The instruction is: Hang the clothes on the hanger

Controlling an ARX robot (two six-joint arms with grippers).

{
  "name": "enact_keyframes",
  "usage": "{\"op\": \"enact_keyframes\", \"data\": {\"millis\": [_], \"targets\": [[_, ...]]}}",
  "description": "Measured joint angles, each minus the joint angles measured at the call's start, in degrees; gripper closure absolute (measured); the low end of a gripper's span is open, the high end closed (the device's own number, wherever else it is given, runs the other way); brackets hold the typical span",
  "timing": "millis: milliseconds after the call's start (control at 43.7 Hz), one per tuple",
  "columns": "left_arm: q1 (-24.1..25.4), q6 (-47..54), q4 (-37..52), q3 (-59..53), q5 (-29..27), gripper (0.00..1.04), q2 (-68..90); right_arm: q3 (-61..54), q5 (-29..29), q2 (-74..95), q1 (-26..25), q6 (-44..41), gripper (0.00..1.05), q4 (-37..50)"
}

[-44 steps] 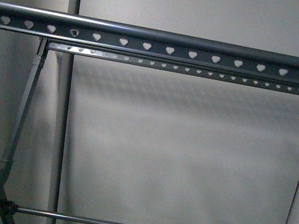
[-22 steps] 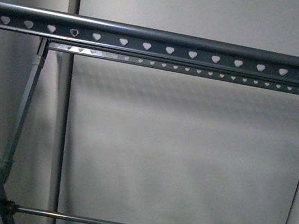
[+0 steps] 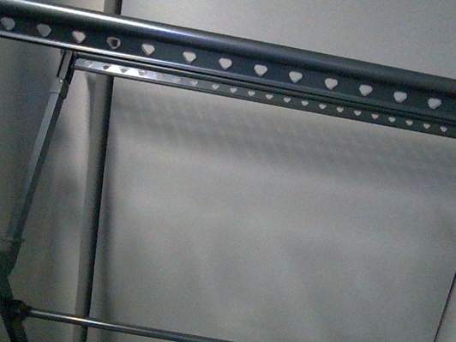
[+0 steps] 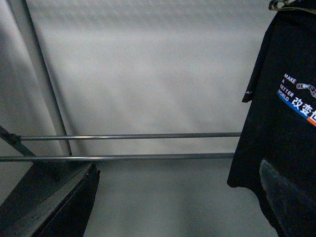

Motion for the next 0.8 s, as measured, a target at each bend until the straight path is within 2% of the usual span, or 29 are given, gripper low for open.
{"op": "enact_keyframes", "data": {"millis": [46, 92, 183, 366, 481, 573, 664, 733, 802], "targets": [[-0.17, 0.33, -0.48, 1.03, -0.15, 0.09, 0.83, 0.0, 0.0, 0.0, 0.0, 0.0, 0.07, 0.0], [-0.42, 0.79, -0.7, 1.99, -0.42, 0.2, 1.66, 0.0, 0.0, 0.0, 0.0, 0.0, 0.07, 0.0], [-0.74, 1.75, -0.68, 2.25, -0.83, 0.34, 1.77, 0.0, 0.0, 0.0, 0.0, 0.0, 0.07, 0.0], [-1.09, 4.39, -0.55, 1.51, -0.37, 0.69, 1.36, 0.0, 0.0, 0.0, 0.0, 0.0, 0.07, 0.0], [-1.25, 5.09, -0.11, -0.42, 1.31, 0.83, 0.28, 0.0, 0.0, 0.0, 0.0, 0.0, 0.07, 0.0], [-1.22, 5.99, 0.98, -3.61, 3.19, 0.91, -1.92, 0.0, 0.02, 0.0, 0.0, 0.0, 0.07, 0.0], [-1.75, 10.56, 2.62, -7.61, 7.82, 0.92, -5.57, 0.0, 0.0, 0.0, 0.0, 0.0, 0.07, 0.0], [-3.1, 15.98, 2.19, -10.6, 13.62, 0.92, -8.9, 0.0, -0.02, 0.0, 0.0, 0.0, 0.07, 0.0], [-5.27, 22.12, 1.9, -14.14, 22.88, 0.92, -12.79, 0.0, 0.0, 0.0, 0.0, 0.0, 0.07, 0.0]]}}
